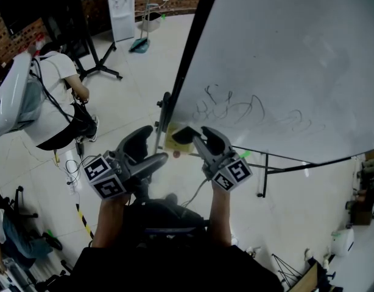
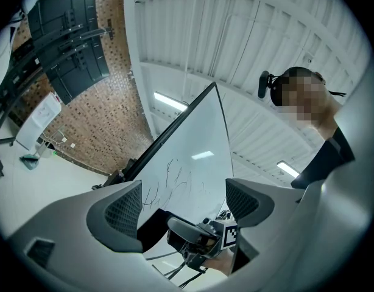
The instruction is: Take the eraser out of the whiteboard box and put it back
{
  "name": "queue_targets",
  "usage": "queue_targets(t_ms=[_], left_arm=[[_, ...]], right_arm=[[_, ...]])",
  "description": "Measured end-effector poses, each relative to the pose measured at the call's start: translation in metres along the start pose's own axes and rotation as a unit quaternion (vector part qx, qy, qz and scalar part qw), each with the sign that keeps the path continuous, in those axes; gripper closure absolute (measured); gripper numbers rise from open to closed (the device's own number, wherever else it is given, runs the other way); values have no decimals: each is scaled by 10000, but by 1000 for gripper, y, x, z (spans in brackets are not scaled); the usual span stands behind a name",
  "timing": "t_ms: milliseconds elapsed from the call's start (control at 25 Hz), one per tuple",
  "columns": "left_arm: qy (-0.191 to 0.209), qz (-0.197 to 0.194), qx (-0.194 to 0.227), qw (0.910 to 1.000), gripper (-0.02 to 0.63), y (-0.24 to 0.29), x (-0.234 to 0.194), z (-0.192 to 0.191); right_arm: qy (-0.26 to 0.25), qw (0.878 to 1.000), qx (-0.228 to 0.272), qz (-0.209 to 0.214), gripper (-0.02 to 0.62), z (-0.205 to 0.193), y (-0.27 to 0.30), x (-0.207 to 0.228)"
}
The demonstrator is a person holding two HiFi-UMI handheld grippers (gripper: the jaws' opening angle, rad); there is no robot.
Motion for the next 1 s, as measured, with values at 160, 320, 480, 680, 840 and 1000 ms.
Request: queue_targets(t_ms=[160,320,480,680,840,1000], left_arm=[[2,-3,-17,10000,178,0,0,-1],[2,-5,-32,10000,178,0,1,-1],[0,-6,-23,10000,178,0,1,-1],[-11,-4,-6,10000,178,-2,1,-1],[-13,-2,-1,10000,178,-2,1,-1],[-28,14,13,10000,178,-3,1,0]], right_arm=[[-29,9999,-133,-7,439,-9,4,1],[-95,9996,-268,-16,439,-15,8,1],[-146,9991,-385,-37,439,-21,11,1],[-243,9982,-545,-55,439,-29,15,0],[-332,9974,-635,-56,439,-33,18,-1],[-407,9966,-718,-71,439,-38,20,-1]])
Point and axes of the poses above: the fingertips, and each gripper's own axes: y forward along the fingers, x to its right, z out of its top, the point moved 6 cm from there along -y, backward along the fingers, and after that the axes turned 6 degrees about -x, right-handed, at the moved point
